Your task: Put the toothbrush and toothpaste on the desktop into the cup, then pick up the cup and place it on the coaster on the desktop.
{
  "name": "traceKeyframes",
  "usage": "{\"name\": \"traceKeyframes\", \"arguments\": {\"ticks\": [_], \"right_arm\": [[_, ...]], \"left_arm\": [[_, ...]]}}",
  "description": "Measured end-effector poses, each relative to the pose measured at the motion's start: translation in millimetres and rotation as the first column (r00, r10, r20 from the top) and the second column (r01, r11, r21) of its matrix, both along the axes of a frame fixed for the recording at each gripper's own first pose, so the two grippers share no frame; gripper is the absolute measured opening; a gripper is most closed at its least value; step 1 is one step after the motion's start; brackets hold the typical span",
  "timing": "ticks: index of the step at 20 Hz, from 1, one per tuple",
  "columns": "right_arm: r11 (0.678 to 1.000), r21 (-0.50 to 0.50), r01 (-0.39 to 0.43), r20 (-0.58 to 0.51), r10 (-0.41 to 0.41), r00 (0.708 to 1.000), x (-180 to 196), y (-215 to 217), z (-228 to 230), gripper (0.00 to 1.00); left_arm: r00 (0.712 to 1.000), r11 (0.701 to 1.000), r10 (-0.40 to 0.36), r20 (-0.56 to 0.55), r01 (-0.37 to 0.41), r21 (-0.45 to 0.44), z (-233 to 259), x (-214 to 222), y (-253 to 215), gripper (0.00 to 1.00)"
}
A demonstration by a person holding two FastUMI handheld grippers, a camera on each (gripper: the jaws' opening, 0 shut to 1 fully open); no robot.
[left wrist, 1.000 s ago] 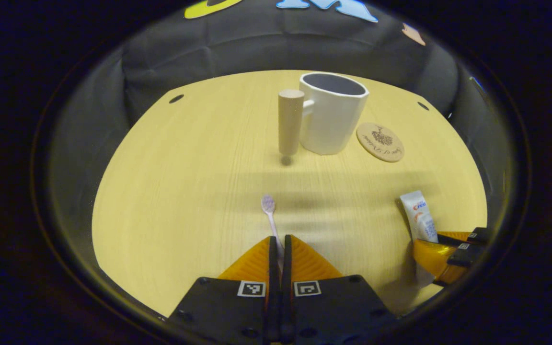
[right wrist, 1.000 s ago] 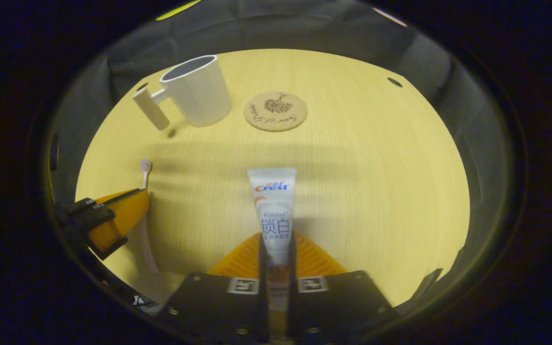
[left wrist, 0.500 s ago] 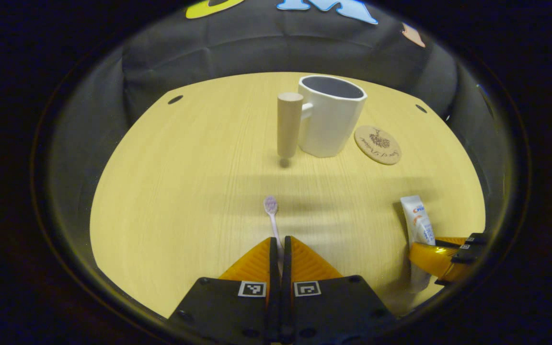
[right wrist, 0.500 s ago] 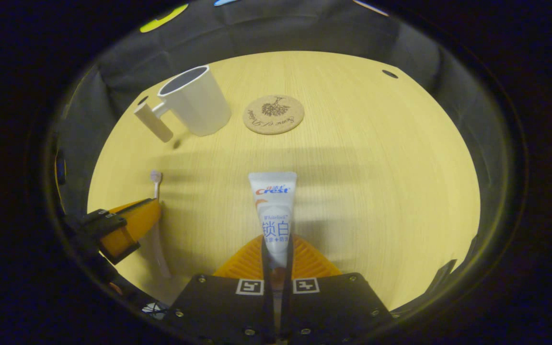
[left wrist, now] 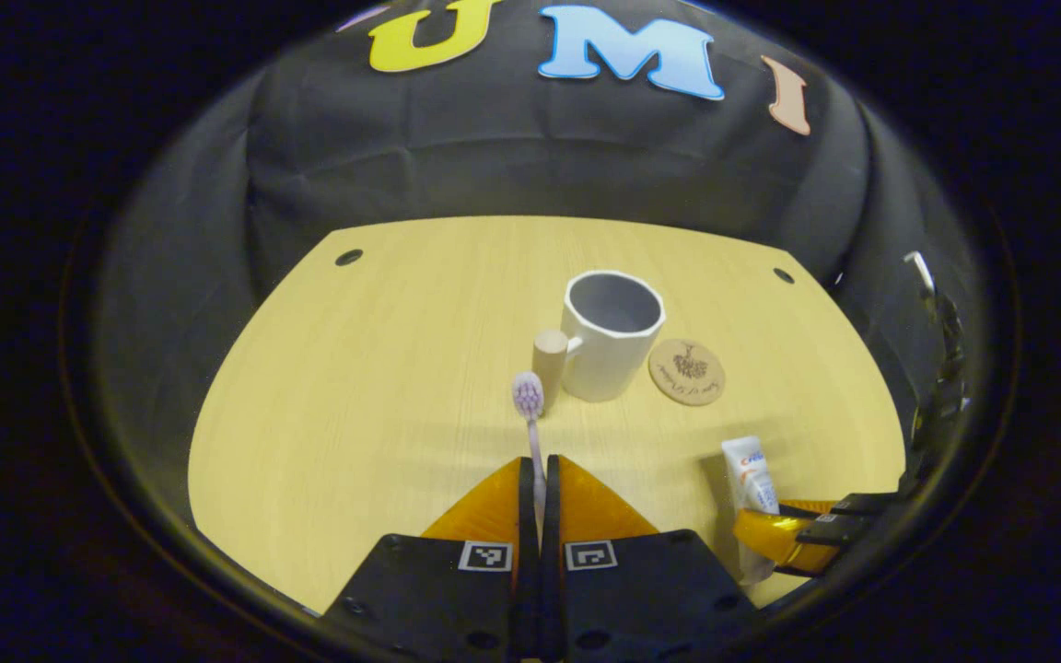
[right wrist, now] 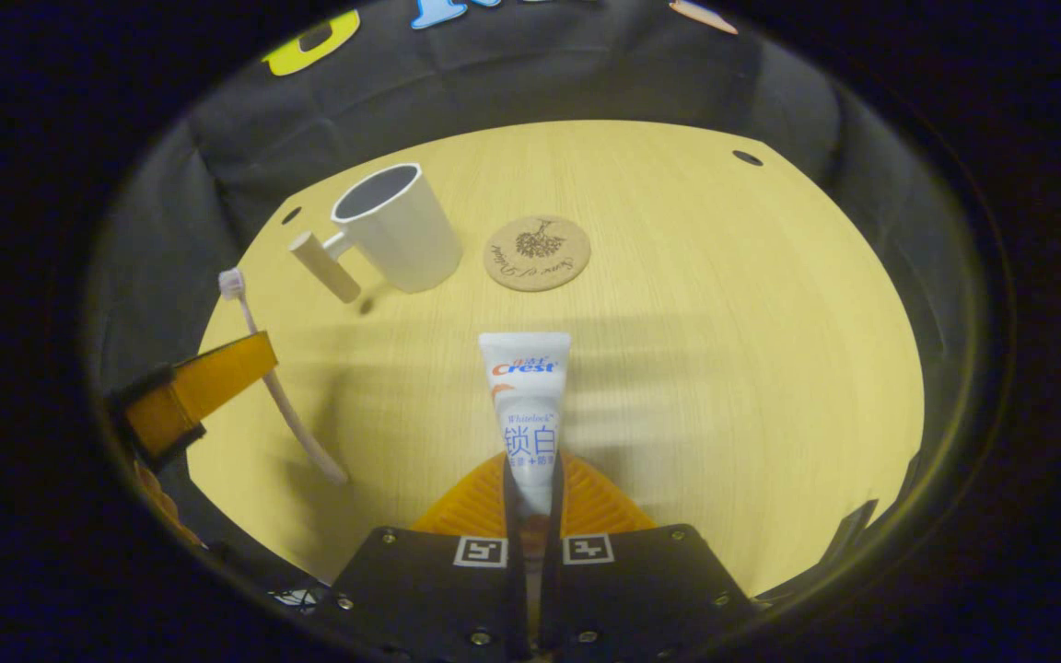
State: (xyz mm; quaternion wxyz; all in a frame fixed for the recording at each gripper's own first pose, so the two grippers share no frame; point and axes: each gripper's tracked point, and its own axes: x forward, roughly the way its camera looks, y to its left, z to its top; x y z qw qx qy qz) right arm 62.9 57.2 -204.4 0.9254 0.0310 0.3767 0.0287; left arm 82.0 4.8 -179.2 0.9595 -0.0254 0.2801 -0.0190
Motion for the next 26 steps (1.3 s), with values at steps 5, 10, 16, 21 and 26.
{"name": "traceKeyframes", "arguments": {"ticks": [5,10,16,21,26], "right_arm": [[1.000,0.006,-0.005,0.006,0.005,1.000,-3,1,1,0.07],[1.000,0.024,0.000,0.004,0.000,1.000,-3,2,0,0.07],[0.999,0.047,0.012,0.002,-0.012,1.000,0,-1,1,0.07],[0.998,0.057,0.033,0.000,-0.033,0.999,4,-10,1,0.07],[0.995,0.076,0.064,0.006,-0.065,0.998,8,-22,7,0.07]], "left_arm": [[0.996,0.999,0.004,0.092,0.000,-0.038,53,8,0,0.07],[0.980,0.998,0.000,0.198,0.013,-0.063,113,21,-1,0.07],[0.948,0.996,-0.029,0.316,0.052,-0.066,180,48,-10,0.06],[0.917,0.991,-0.085,0.390,0.117,-0.060,200,89,-38,0.06],[0.930,0.992,-0.100,0.354,0.121,-0.037,169,133,-54,0.06]]}}
